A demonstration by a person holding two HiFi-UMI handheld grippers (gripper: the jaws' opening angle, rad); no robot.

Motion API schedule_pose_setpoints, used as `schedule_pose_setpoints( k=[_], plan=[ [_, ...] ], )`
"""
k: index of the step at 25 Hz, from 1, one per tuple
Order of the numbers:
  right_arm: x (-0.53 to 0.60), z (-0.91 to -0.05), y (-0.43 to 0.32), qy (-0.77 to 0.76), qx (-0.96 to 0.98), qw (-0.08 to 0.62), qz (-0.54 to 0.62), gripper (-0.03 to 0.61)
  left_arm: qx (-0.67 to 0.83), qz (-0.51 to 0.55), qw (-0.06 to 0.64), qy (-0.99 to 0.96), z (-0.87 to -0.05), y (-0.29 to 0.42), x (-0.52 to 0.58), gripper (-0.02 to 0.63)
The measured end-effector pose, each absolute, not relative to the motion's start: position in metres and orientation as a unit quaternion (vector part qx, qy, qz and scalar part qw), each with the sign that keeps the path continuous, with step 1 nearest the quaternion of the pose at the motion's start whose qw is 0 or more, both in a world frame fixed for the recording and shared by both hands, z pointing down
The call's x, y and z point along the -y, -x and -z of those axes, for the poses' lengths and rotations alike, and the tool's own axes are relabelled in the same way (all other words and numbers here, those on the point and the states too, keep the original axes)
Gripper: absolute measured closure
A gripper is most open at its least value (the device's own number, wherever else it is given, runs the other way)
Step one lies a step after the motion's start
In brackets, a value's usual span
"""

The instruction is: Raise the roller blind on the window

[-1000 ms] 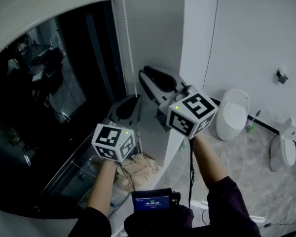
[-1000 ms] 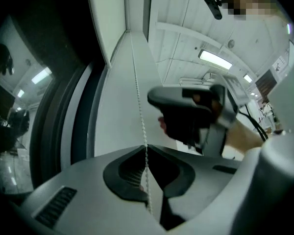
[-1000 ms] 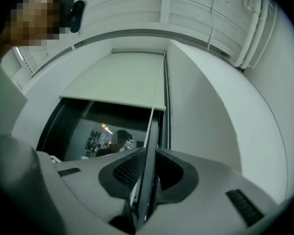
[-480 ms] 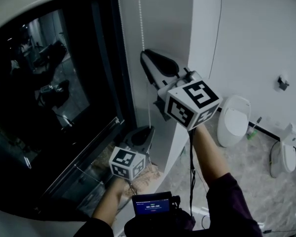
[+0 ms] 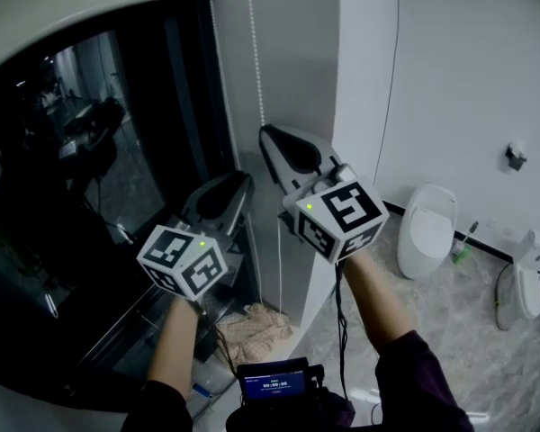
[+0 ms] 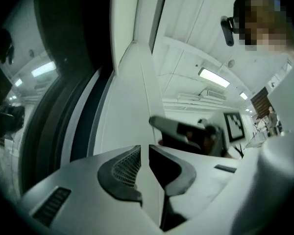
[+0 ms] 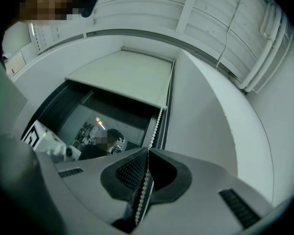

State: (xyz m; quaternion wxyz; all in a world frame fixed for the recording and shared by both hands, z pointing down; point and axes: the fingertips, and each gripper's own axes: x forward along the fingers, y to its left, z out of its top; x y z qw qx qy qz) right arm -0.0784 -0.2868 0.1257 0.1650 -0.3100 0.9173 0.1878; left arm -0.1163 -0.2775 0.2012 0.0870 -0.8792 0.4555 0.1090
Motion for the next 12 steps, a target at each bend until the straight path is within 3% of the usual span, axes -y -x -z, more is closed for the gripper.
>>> schedule_pose_setpoints(
  k=[6, 12],
  plan=[
    [0.285, -0.166, 0.082, 0.311, -0.923, 0.146, -0.175, 0.561, -0.44, -0.137, 0.142, 0.876, -0.086, 0.108, 0.281, 0.597],
    [0.278, -0.205, 0.078, 0.305, -0.932, 0.126, -0.152, 0.561, -0.452, -0.141, 0.162, 0.866, -0.031, 0.095, 0.292, 0.597]
  ],
)
